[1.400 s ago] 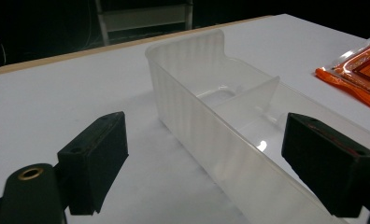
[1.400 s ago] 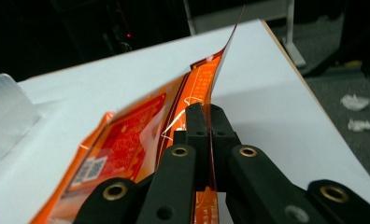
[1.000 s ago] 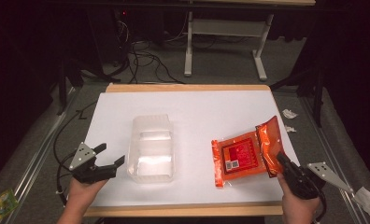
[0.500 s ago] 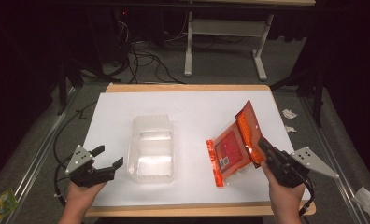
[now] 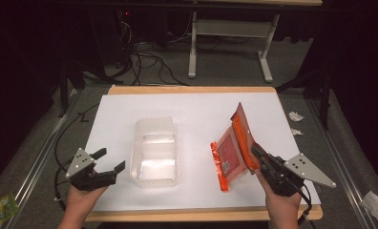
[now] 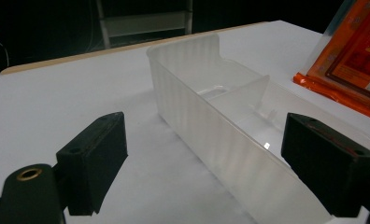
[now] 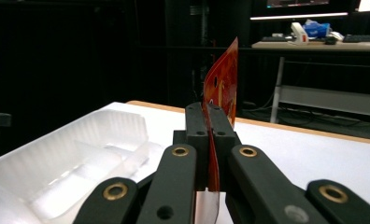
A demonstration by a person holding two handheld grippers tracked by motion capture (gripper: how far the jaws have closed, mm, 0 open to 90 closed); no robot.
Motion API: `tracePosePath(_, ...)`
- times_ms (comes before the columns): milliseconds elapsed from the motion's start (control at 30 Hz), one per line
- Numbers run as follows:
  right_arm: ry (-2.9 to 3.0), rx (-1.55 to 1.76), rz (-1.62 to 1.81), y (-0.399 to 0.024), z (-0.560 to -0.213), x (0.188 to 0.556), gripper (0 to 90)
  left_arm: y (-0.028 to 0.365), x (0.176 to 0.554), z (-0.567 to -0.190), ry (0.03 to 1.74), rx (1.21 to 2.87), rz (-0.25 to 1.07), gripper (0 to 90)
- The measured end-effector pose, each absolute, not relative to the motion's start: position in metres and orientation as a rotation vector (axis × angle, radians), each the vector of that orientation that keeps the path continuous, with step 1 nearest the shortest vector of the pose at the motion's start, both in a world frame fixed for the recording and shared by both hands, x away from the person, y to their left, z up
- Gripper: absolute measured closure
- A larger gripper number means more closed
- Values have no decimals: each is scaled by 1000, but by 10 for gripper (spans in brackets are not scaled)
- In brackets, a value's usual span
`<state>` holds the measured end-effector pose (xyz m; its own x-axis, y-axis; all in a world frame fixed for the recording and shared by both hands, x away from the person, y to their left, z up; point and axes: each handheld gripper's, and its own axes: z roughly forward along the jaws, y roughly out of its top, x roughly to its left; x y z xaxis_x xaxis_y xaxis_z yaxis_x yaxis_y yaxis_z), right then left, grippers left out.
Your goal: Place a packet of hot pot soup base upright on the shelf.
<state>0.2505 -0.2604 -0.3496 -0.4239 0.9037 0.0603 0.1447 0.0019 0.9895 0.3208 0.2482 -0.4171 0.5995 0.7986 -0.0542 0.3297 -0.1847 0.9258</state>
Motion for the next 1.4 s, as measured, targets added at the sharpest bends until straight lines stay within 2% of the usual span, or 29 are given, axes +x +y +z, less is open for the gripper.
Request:
tracePosePath(533, 1661, 1008, 1530, -245, -339, 244, 900, 247, 321, -417, 920, 1771, 546, 152)
tracePosePath(733, 1694, 951, 1534, -241, -332, 245, 900, 240, 318, -409, 886, 1740, 493, 155)
tracePosePath(1067, 1721, 877, 1560, -239, -326, 244, 900, 182, 315, -380, 742, 1756, 387, 180)
tracePosePath(1233, 1729, 850, 1558, -239, -327, 244, 900, 135, 331, -375, 691, 1793, 329, 186)
tracePosePath(1400, 1731, 853, 1555, -242, -328, 244, 900, 105, 346, -370, 668, 1784, 267, 188)
